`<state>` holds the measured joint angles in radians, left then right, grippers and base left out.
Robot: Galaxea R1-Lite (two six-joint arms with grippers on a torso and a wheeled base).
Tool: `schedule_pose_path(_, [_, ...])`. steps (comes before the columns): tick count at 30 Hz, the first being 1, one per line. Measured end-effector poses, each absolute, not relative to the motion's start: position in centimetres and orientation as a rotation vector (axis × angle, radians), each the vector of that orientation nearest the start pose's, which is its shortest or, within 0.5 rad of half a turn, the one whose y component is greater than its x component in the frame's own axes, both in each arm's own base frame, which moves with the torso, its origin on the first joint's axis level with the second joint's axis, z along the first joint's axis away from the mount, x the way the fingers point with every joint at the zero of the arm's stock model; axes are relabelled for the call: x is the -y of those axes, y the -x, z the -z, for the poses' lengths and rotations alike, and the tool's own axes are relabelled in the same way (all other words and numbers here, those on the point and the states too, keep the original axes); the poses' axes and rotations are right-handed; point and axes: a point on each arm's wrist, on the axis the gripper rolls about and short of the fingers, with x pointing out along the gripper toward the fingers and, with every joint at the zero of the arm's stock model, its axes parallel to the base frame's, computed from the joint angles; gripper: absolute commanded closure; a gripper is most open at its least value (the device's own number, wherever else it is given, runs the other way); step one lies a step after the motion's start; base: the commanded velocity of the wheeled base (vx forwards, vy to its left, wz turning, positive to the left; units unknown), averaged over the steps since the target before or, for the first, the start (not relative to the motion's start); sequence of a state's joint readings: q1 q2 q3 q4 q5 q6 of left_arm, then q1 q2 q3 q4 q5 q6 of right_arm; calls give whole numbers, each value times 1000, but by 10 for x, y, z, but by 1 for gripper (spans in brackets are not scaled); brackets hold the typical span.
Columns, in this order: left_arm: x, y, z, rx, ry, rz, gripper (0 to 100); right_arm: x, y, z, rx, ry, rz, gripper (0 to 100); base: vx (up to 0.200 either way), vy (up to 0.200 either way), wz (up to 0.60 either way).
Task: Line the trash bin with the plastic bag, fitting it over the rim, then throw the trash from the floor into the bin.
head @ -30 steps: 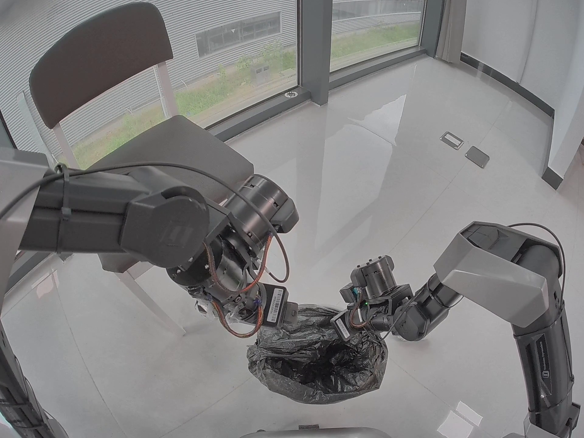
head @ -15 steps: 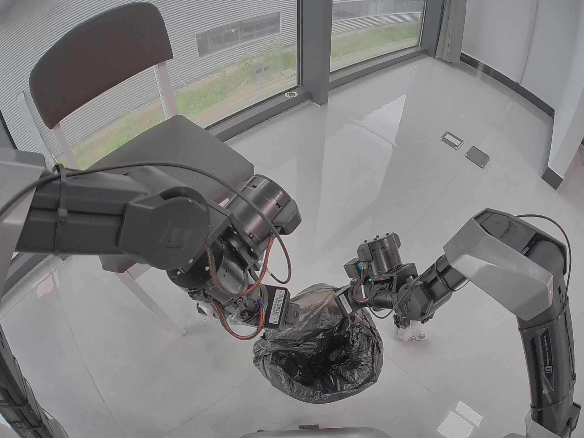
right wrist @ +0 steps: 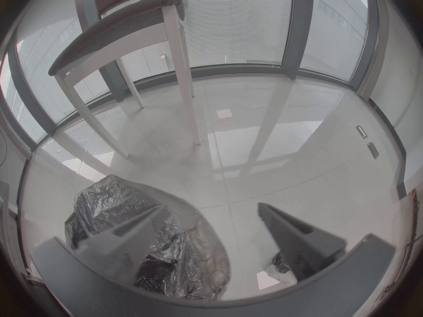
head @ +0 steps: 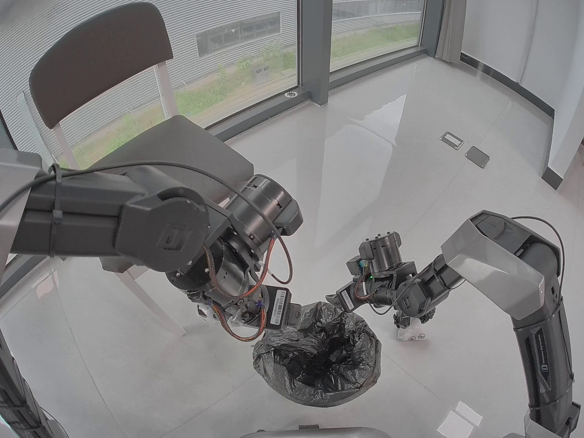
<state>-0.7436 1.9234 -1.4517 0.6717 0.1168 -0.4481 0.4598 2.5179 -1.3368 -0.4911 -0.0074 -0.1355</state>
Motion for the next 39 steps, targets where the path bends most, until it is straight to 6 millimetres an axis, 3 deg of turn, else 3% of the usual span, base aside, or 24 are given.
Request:
schedule_pose_path(6, [226, -249, -181, -1122, -83, 308, 0, -179, -403, 19, -699, 254, -412, 0, 0, 0, 0])
schedule_pose_path(13, [223, -247, -191, -1085, -65, 319, 0, -101, -406, 12, -753, 236, -256, 0, 0, 0, 0])
schedule_pose_path(18, [221, -243, -201, -1059, -57, 335, 0, -66, -412, 21, -787, 217, -181, 0, 0, 0, 0])
schedule_pose_path(32, [217, -233, -216, -1023, -45, 361, 0, -39, -441, 52, -817, 187, -123, 0, 0, 0, 0])
schedule_pose_path(39, [219, -234, -219, -998, -14, 378, 0, -32, -460, 53, -819, 163, -107, 0, -86, 0, 0])
